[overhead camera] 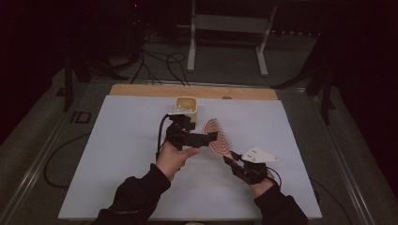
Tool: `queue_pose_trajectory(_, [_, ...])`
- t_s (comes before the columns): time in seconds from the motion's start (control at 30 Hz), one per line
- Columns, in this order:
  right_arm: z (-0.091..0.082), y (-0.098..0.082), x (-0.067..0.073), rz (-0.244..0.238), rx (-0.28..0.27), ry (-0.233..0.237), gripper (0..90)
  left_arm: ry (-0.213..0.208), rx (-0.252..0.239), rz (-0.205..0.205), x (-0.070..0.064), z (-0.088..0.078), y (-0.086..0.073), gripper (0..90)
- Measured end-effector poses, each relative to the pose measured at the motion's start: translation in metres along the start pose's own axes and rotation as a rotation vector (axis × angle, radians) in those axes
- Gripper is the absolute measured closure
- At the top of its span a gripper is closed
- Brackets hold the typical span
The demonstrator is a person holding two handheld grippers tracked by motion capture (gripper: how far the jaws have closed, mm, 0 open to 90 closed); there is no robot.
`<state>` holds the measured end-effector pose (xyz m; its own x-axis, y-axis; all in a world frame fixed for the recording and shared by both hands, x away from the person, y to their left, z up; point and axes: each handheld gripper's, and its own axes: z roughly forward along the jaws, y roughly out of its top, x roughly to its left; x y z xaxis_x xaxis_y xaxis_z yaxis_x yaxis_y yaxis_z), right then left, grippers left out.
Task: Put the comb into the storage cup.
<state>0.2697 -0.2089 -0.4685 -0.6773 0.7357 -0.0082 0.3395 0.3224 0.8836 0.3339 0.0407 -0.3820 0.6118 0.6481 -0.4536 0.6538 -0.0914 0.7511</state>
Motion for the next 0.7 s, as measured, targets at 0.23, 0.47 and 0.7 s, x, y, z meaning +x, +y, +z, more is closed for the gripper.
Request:
queue_pose_trajectory(0.23, [0.000, 0.000, 0.000, 0.004, -0.002, 0.003, 70.6, 0.021, 0.011, -0.052, 0.004, 0.011, -0.001, 11.9])
queue_pose_trajectory(0.47, [0.000, 0.000, 0.000, 0.000, -0.003, 0.002, 70.6, -0.015, 0.034, -0.104, 0.006, 0.019, -0.003, 20.8])
queue_pose_trajectory(0.7, [0.001, 0.000, 0.001, -0.003, -0.001, 0.007, 70.7, -0.019, 0.047, -0.119, 0.006, 0.025, -0.003, 33.4])
